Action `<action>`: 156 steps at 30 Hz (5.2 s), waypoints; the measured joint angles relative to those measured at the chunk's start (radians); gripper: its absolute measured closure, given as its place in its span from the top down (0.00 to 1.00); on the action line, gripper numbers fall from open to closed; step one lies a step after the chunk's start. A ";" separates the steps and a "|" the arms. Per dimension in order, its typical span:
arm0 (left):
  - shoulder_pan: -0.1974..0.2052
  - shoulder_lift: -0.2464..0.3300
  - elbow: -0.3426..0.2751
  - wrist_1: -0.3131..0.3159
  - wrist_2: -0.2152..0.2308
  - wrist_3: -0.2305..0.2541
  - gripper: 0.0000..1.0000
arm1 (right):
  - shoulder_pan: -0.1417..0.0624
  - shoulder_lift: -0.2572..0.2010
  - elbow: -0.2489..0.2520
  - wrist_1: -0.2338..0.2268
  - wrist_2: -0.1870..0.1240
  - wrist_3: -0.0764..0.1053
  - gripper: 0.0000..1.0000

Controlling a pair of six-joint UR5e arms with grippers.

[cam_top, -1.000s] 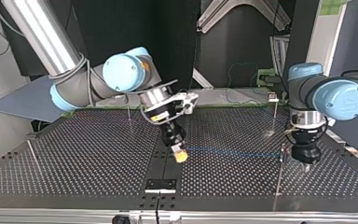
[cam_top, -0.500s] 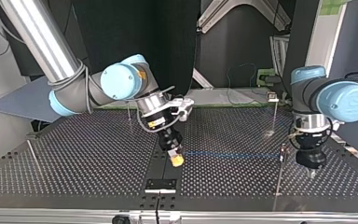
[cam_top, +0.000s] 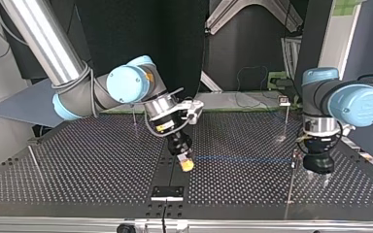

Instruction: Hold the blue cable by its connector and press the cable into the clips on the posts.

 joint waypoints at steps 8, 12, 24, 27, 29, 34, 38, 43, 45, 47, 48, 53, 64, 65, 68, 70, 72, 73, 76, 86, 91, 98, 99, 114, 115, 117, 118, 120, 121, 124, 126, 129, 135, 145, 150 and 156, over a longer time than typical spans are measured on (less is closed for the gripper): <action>-0.004 0.005 -0.002 -0.065 -0.060 0.059 1.00 | 0.002 0.000 0.000 0.005 0.000 -0.002 0.00; -0.005 0.022 -0.008 -0.097 -0.065 0.089 1.00 | 0.003 0.000 0.000 0.005 0.000 -0.003 0.00; -0.003 0.118 -0.098 -0.197 0.020 0.067 1.00 | 0.005 0.000 0.000 0.008 0.000 -0.003 0.00; -0.010 0.144 -0.124 -0.222 0.040 0.061 1.00 | 0.007 0.000 0.000 0.013 0.000 -0.006 0.00; -0.015 0.160 -0.140 -0.239 0.044 0.059 1.00 | 0.008 0.000 0.000 0.016 0.000 -0.008 0.00; -0.026 0.196 -0.176 -0.264 0.038 0.059 1.00 | 0.011 0.000 0.000 0.019 0.000 -0.010 0.00; -0.034 0.226 -0.205 -0.275 0.019 0.073 1.00 | 0.013 0.000 0.000 0.020 0.000 -0.010 0.00; -0.041 0.268 -0.248 -0.275 0.002 0.112 1.00 | 0.013 0.000 0.000 0.022 0.002 -0.010 0.00; -0.042 0.286 -0.265 -0.274 0.010 0.129 1.00 | 0.012 0.000 0.000 0.028 0.011 -0.010 0.00; -0.042 0.302 -0.279 -0.273 0.021 0.146 1.00 | 0.011 0.000 0.000 0.037 0.025 -0.011 0.00; -0.042 0.310 -0.282 -0.271 0.025 0.154 1.00 | 0.010 0.000 0.000 0.040 0.031 -0.011 0.00; -0.043 0.354 -0.288 -0.243 0.057 0.197 1.00 | 0.007 0.000 0.001 0.057 0.060 -0.011 0.00; -0.044 0.397 -0.288 -0.154 0.146 0.289 1.00 | 0.005 0.000 0.002 0.103 0.113 -0.015 0.00; -0.044 0.396 -0.288 -0.147 0.157 0.299 1.00 | 0.004 0.000 0.002 0.105 0.118 -0.016 0.00; -0.043 0.395 -0.286 -0.128 0.181 0.324 1.00 | 0.004 0.001 0.002 0.110 0.124 -0.016 0.00; -0.042 0.394 -0.285 -0.114 0.198 0.340 1.00 | 0.004 0.001 0.002 0.112 0.125 -0.016 0.00; -0.043 0.393 -0.284 -0.099 0.213 0.358 1.00 | 0.004 0.001 0.002 0.114 0.126 -0.017 0.00; -0.043 0.393 -0.283 -0.094 0.217 0.365 1.00 | 0.004 0.001 0.002 0.115 0.126 -0.017 0.00; -0.043 0.389 -0.283 -0.085 0.223 0.386 1.00 | 0.004 0.001 0.002 0.118 0.126 -0.017 0.00; -0.048 0.333 -0.283 -0.103 0.187 0.456 1.00 | 0.006 0.001 0.002 0.119 0.126 -0.017 0.00; -0.046 0.329 -0.283 -0.106 0.166 0.495 1.00 | 0.004 0.001 0.002 0.119 0.127 -0.017 0.00; -0.045 0.330 -0.283 -0.107 0.147 0.545 1.00 | 0.004 0.001 0.002 0.118 0.127 -0.017 0.00; -0.045 0.330 -0.283 -0.107 0.147 0.553 1.00 | 0.004 0.001 0.002 0.118 0.127 -0.017 0.00; -0.052 0.336 -0.250 -0.112 0.147 0.647 1.00 | 0.004 0.001 0.002 0.118 0.127 -0.017 0.00; -0.053 0.336 -0.249 -0.112 0.148 0.648 1.00 | 0.004 0.001 0.002 0.118 0.127 -0.017 0.00; -0.056 0.336 -0.249 -0.114 0.148 0.646 1.00 | 0.004 0.002 0.002 0.118 0.127 -0.017 0.00; -0.057 0.335 -0.249 -0.114 0.147 0.645 1.00 | 0.004 0.002 0.002 0.118 0.127 -0.017 0.00; -0.059 0.332 -0.249 -0.114 0.147 0.642 1.00 | 0.004 0.001 0.002 0.118 0.127 -0.017 0.00; -0.060 0.330 -0.249 -0.114 0.146 0.641 1.00 | 0.003 0.001 0.002 0.118 0.127 -0.017 0.00; -0.063 0.324 -0.248 -0.115 0.146 0.640 1.00 | 0.003 0.001 0.002 0.117 0.127 -0.017 0.00; -0.064 0.322 -0.248 -0.116 0.145 0.639 1.00 | 0.003 0.001 0.002 0.117 0.127 -0.017 0.00; -0.067 0.320 -0.248 -0.116 0.139 0.635 1.00 | 0.003 0.001 0.002 0.117 0.127 -0.017 0.00; -0.072 0.320 -0.248 -0.116 0.131 0.626 1.00 | 0.004 0.002 0.002 0.117 0.127 -0.017 0.00; -0.082 0.319 -0.249 -0.121 0.103 0.617 1.00 | 0.006 0.002 0.002 0.118 0.126 -0.018 0.00; -0.089 0.320 -0.249 -0.131 0.064 0.617 1.00 | 0.007 0.002 0.002 0.118 0.126 -0.019 0.00; -0.096 0.321 -0.249 -0.141 0.036 0.617 1.00 | 0.008 0.002 0.002 0.118 0.126 -0.020 0.00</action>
